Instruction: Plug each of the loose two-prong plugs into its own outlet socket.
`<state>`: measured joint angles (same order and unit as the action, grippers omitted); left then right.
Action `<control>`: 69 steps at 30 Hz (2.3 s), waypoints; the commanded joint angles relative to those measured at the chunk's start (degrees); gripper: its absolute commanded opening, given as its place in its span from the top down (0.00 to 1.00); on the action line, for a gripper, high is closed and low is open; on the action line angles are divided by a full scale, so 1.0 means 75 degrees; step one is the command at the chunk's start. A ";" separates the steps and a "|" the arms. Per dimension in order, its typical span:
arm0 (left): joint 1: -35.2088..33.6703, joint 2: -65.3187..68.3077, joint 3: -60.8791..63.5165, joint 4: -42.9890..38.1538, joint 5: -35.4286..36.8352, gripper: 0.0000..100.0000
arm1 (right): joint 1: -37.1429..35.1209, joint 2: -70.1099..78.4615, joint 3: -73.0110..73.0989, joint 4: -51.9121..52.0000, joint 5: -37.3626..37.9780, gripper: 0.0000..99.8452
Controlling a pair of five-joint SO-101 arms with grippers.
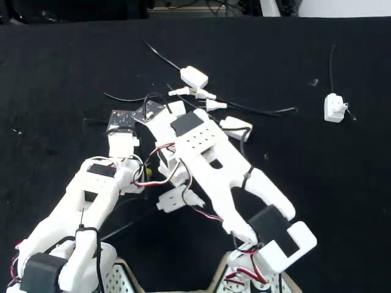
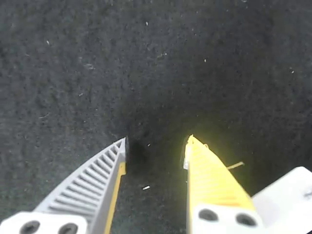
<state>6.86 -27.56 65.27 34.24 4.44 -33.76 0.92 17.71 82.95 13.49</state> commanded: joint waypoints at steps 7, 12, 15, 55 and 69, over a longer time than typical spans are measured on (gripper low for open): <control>0.0018 -0.0023 -0.0358 -0.0023 0.0059 0.81 | 0.0375 -0.1823 -0.1061 0.1829 0.1266 0.88; 0.0018 -0.0023 -0.0358 -0.0023 0.0059 0.81 | -0.0070 -0.2116 -0.0275 0.2297 0.1641 0.81; 0.0018 -0.0023 -0.0358 -0.0023 0.0059 0.81 | -0.0082 -0.1776 0.0182 0.2122 0.1653 0.81; -0.0064 -0.0023 -0.0358 -0.0023 0.0035 0.81 | 0.0117 -0.1272 0.1272 0.1160 0.2251 0.87; -0.0041 -0.0023 -0.0381 -0.0023 0.0035 0.81 | 0.0188 -0.1248 0.1295 0.1196 0.2321 0.88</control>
<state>6.86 -27.56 65.19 34.24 4.44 -33.23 -8.57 27.65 91.82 30.46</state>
